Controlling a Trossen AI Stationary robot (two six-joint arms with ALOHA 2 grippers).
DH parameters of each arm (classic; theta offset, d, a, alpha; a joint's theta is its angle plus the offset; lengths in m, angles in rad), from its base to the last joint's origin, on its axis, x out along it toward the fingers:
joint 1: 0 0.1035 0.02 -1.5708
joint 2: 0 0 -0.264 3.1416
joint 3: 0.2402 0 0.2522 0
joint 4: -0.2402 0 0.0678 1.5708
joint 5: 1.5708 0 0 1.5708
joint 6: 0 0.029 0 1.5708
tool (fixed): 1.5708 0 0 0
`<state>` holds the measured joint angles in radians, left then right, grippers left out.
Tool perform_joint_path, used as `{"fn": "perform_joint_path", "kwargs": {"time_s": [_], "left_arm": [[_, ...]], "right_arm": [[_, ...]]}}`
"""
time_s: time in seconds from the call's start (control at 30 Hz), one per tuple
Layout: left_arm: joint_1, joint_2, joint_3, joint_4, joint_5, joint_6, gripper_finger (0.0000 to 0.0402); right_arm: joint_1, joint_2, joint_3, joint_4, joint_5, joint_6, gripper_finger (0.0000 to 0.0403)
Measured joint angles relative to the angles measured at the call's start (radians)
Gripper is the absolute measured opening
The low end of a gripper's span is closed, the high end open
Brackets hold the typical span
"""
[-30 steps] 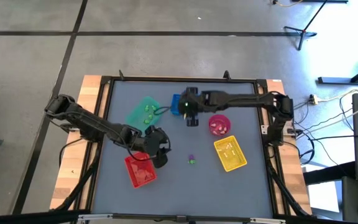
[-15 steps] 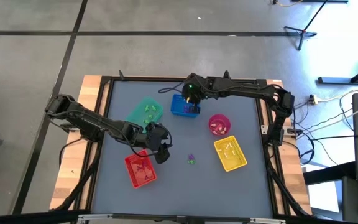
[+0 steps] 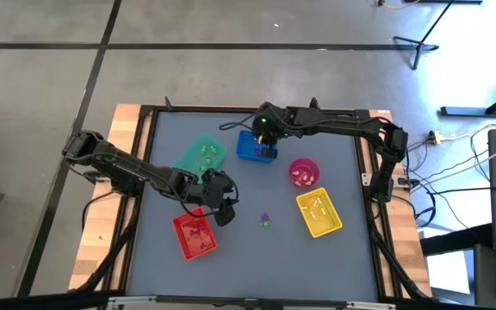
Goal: Sort Halloween decoration
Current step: Put the purple spider toy into the blue bin, then put the green skeleton toy into the green bin
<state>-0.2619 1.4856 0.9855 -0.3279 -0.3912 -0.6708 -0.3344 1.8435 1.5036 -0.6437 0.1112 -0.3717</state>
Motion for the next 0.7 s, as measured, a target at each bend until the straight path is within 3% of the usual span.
{"fn": "perform_joint_path", "kwargs": {"time_s": [0.17, 0.47, 0.7], "left_arm": [[0.0, 0.0, 0.0, 0.0, 0.0, 0.0, 0.0176], [0.0, 0.0, 0.0, 0.0, 0.0, 0.001, 0.0176], [0.0, 0.0, 0.0, 0.005, 0.0, 0.001, 0.0176]], "right_arm": [[0.0, 0.0, 0.0, 0.0, 0.0, 0.0, 0.0077], [0.0, 0.0, 0.0, 0.0, 0.0, 0.0, 0.0159], [0.0, 0.0, 0.0, 0.0, 0.0, 0.0, 0.0174]]}}
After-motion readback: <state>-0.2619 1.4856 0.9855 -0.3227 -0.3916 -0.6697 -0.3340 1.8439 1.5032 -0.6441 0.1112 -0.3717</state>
